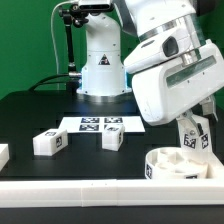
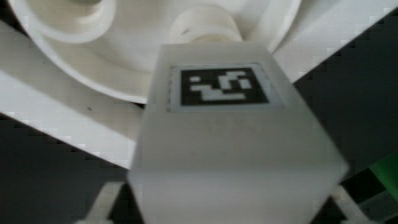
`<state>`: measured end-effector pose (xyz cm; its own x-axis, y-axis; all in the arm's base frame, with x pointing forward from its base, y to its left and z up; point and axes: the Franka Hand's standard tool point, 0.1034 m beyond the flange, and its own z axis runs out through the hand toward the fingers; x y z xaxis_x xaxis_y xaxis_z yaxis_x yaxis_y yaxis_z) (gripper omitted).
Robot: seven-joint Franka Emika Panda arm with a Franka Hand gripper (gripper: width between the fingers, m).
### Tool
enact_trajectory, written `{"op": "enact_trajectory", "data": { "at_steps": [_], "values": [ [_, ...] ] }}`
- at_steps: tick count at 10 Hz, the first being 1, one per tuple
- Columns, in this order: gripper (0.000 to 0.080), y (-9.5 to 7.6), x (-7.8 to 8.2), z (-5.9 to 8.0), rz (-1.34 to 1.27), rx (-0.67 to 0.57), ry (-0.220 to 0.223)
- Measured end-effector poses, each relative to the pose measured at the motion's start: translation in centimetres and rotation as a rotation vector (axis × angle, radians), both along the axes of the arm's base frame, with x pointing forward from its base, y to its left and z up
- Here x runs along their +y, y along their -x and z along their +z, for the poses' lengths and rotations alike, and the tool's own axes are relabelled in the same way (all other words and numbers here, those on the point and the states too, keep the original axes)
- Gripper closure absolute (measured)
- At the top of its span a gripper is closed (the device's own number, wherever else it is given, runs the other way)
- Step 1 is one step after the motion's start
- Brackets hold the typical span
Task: Assemble stool
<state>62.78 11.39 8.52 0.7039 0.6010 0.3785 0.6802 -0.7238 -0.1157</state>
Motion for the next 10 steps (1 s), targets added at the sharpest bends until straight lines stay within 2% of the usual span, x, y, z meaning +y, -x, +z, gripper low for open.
{"op": "enact_trajectory", "data": {
  "at_steps": [2,5,7,8,9,10],
  "values": [
    [0.0456,-0.1,-0.1,0.1,-0.093,0.030,-0.024],
    [0.0456,-0.5,-0.7,0.2,-0.306,0.062,-0.088],
    [0.0449,-0.5,-0.6,0.3,-0.306,0.062,-0.087],
    [0.0271,-0.6,-0.6,0.7,-0.303,0.058,-0.085],
    [0.0176,-0.7,-0.8,1.2,-0.301,0.055,-0.081],
    [0.0158,-0.7,-0.7,1.7,-0.296,0.060,-0.077]
  ]
}}
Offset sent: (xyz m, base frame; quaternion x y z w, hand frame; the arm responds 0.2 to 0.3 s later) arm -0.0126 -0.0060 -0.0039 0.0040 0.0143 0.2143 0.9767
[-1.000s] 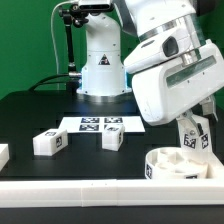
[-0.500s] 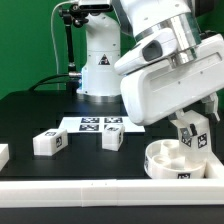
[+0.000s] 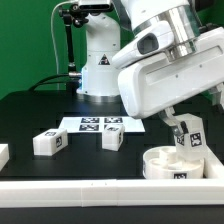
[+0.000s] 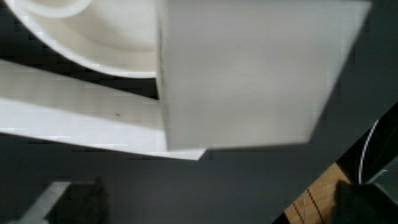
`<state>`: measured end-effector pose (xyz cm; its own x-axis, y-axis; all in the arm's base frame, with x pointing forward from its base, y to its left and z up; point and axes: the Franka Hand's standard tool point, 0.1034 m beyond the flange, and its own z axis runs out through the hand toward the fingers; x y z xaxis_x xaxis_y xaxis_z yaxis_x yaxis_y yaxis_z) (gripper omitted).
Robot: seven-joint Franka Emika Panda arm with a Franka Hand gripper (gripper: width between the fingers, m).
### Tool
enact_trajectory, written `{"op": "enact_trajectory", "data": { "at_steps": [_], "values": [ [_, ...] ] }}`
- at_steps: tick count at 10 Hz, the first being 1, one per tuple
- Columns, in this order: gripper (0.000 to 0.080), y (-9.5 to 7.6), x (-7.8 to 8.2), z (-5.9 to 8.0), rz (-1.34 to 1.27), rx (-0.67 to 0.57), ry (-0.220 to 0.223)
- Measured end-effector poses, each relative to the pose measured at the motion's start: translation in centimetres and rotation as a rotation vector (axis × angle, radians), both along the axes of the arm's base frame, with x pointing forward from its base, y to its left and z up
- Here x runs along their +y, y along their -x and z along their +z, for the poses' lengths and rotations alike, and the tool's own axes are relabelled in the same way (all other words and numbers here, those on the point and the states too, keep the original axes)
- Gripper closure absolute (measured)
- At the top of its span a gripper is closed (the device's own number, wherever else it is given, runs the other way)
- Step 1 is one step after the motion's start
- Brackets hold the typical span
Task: Assemble stool
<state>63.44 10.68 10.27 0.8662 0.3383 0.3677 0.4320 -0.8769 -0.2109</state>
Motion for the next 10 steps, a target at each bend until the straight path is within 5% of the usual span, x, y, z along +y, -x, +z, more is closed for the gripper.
{"op": "enact_trajectory", "data": {
  "at_steps": [2,5,8,10],
  "values": [
    [0.0158,0.1,0.1,1.7,0.023,0.017,0.012],
    [0.0150,0.1,0.1,1.6,0.081,-0.010,0.032],
    [0.0150,-0.3,0.2,1.9,0.470,-0.220,0.198],
    [0.0150,-0.4,0.2,1.9,0.586,-0.274,0.241]
  ]
}}
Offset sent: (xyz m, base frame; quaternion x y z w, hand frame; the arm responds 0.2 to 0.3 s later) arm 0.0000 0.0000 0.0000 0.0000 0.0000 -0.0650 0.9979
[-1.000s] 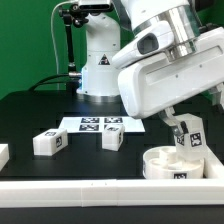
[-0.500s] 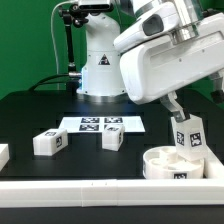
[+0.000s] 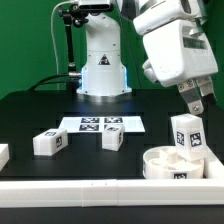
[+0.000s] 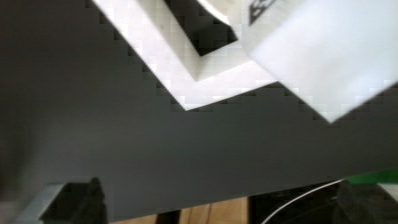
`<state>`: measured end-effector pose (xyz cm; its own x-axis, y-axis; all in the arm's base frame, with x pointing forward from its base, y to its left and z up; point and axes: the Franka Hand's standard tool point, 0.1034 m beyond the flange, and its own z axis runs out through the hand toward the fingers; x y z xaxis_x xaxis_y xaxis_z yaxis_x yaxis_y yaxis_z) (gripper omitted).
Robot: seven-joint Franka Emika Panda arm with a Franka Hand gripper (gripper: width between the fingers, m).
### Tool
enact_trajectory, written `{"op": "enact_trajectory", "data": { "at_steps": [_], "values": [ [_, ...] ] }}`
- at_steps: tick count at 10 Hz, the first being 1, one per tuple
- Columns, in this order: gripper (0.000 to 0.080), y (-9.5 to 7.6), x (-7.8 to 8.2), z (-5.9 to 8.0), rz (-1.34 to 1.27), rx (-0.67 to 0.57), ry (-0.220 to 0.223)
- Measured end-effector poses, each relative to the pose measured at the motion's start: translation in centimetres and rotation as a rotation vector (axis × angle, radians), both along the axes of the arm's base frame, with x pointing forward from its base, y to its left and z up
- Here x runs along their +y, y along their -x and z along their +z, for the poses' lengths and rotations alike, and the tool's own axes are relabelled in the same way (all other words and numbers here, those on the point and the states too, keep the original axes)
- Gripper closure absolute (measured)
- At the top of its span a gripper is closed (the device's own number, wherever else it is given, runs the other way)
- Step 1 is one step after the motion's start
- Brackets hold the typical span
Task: Assemble stool
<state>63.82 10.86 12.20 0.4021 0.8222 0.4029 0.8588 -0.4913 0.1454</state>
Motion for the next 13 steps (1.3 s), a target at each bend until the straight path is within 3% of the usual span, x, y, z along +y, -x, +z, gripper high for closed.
{"op": "enact_trajectory", "data": {
  "at_steps": [4,6,9,13],
  "values": [
    [0.0150,0.0,-0.2,-0.1,0.194,-0.062,0.074],
    [0.0150,-0.2,-0.3,0.3,0.487,-0.212,0.210],
    [0.0150,0.0,1.6,0.8,0.782,-0.328,0.348],
    [0.0150,0.1,1.0,0.6,0.930,-0.365,0.413]
  ]
}}
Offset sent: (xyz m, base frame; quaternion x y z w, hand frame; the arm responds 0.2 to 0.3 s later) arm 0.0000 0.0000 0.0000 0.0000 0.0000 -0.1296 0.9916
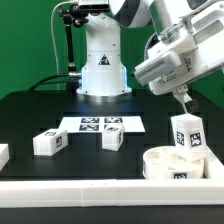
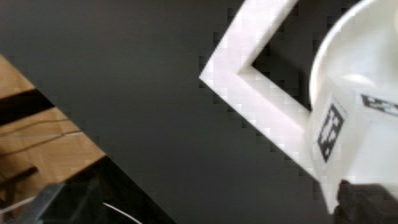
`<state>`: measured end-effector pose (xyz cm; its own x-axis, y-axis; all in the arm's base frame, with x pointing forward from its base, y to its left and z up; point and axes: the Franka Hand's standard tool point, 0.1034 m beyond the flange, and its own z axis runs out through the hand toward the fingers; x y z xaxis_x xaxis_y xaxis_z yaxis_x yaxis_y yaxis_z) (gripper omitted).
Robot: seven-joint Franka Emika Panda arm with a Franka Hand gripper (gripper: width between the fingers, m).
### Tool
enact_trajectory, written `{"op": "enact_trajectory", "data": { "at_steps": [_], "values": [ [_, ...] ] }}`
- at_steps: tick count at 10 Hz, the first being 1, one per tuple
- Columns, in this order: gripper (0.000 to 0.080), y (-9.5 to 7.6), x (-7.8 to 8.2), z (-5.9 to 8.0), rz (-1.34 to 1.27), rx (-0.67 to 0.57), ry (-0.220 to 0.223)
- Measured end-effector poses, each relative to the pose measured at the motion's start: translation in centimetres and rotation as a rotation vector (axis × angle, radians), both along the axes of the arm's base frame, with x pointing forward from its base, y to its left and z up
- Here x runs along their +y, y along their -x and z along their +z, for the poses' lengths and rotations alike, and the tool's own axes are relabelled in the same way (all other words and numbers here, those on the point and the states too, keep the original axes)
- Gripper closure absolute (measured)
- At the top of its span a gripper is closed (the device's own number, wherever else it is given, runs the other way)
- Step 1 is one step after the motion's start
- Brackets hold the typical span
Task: Assemble stool
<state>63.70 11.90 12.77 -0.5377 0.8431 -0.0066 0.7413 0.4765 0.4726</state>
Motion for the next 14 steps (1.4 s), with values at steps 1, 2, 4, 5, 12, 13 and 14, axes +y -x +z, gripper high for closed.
{"op": "enact_trajectory", "data": {
  "at_steps": [1,2,4,5,12,13,14],
  "values": [
    [0.0150,0.0,0.0,0.0,0.004,-0.005,0.001],
    [0.0150,0.3,0.1,-0.1,0.035,-0.036,0.008],
    [0.0150,0.5,0.3,0.4,-0.045,-0.042,-0.042],
    [0.0150,1.1,2.4,1.3,-0.099,-0.060,-0.074],
    [0.0150,0.9,1.1,0.3,-0.085,-0.089,-0.028],
    [0.0150,0.9,1.0,0.4,-0.091,-0.088,-0.032],
    [0.0150,0.7,0.8,0.3,-0.028,-0.115,-0.002]
  ]
}}
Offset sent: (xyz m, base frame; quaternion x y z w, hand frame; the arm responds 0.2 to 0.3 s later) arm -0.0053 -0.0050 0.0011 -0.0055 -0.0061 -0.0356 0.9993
